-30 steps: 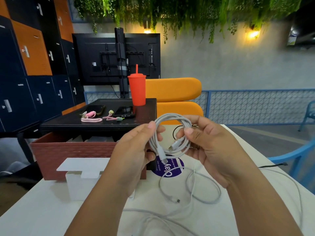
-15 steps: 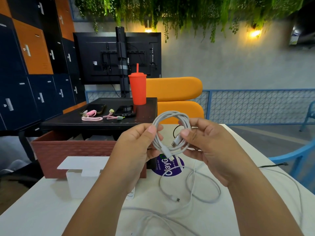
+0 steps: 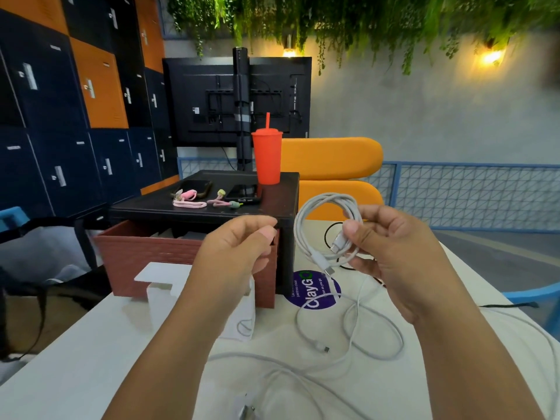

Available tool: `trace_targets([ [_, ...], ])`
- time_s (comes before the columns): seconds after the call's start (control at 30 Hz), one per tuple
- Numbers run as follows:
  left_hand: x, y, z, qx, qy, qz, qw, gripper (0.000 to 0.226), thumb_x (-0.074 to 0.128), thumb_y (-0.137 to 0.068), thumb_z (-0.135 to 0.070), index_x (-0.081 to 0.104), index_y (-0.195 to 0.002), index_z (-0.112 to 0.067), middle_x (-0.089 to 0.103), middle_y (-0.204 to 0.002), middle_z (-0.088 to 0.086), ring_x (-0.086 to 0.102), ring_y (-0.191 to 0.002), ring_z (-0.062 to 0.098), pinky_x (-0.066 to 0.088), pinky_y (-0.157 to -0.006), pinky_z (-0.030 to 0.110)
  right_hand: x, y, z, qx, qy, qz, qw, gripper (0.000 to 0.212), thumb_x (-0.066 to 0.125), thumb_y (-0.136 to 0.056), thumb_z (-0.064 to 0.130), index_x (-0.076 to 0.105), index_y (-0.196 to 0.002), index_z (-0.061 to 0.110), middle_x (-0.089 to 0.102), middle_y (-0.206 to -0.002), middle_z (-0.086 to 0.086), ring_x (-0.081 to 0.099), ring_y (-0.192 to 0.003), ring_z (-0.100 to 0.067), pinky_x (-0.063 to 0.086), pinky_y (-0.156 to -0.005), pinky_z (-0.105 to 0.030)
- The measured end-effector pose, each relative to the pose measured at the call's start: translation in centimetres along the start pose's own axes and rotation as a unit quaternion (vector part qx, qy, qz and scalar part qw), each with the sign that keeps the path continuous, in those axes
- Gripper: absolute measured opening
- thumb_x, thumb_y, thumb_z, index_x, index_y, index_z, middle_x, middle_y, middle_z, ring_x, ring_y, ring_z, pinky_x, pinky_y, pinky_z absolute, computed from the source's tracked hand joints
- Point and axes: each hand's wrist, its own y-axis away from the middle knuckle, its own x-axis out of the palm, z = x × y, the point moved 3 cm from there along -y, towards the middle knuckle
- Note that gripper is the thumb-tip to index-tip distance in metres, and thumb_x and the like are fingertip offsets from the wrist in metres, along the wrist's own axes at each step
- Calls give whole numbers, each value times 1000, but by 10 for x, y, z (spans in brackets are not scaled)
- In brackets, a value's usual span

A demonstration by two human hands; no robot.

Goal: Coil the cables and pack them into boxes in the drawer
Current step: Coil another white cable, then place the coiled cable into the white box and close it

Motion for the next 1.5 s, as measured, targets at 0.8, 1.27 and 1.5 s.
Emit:
trace_targets([
  [0.8, -123, -26, 126, -79, -73, -265, 958, 8, 54, -93, -23, 53, -101, -21, 57, -101, 0, 53, -91, 18, 42, -71, 32, 29, 2, -23, 20, 221, 85, 971, 17, 64, -84, 10, 65, -86, 27, 65, -73, -2, 64, -67, -17, 55, -67, -31],
  [1.27, -99, -26, 131, -16, -165, -157, 974, 12, 59, -89, -14, 61, -101, -18, 41, -112, -4, 49, -88, 5, 36, -68, 15, 45, 8, -39, 71, 317, 267, 907, 18, 66, -83, 10, 67, -90, 26, 68, -83, -3, 55, -60, -1, 46, -56, -14],
  [1.5, -90, -21, 124, -9, -93, -147, 985, 31, 57, -90, -8, 50, -109, -31, 45, -119, -9, 49, -95, 11, 39, -82, 25, 56, 13, -47, 57, 366, 323, 871, 19, 69, -81, 18, 62, -85, 35, 59, -79, 12, 55, -66, -4, 47, -63, -20],
])
